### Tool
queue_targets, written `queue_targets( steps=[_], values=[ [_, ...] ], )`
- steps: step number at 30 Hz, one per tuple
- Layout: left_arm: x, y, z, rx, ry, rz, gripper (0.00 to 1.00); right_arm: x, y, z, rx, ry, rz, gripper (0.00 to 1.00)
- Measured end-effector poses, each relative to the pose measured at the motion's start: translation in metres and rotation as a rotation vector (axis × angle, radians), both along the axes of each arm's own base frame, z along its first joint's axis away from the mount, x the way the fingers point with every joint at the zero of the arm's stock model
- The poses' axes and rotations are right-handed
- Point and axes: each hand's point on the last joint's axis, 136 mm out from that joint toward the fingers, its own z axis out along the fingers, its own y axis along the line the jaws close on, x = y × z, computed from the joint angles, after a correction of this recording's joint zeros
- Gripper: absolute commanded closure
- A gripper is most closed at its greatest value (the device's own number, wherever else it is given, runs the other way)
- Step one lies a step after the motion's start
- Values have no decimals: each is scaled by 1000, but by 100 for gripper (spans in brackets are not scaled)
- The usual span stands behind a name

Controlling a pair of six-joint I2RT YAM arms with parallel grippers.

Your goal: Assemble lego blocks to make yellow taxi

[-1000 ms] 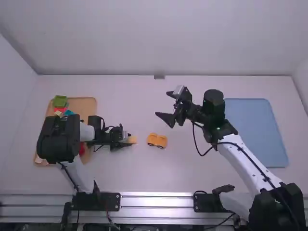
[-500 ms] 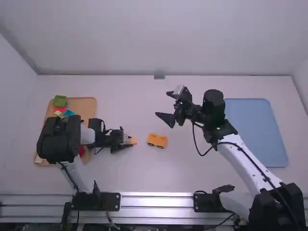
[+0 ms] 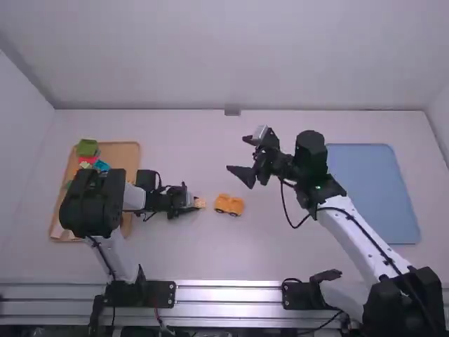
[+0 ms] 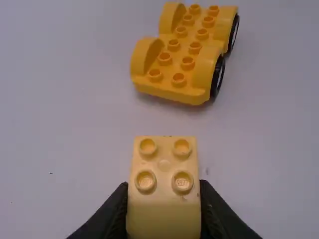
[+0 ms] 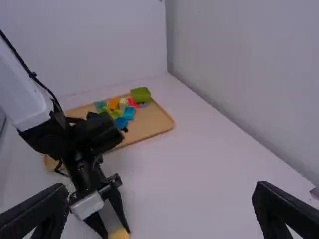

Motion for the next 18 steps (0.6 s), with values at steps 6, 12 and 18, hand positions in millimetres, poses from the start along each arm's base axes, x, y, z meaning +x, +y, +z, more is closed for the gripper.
queue_targets(
  steps=[6,12,18],
  values=[
    [2,-7,35,-72,-71,-31,92,-3,-15,-35,-124,49,-16,1],
    [4,-12,71,-157,-81,-27,98,-2,-38,-70,-253,67,-81,1],
    [8,-15,81,-198,-34,-23,98,-10,-47,-91,-257,-20,-161,1]
  ],
)
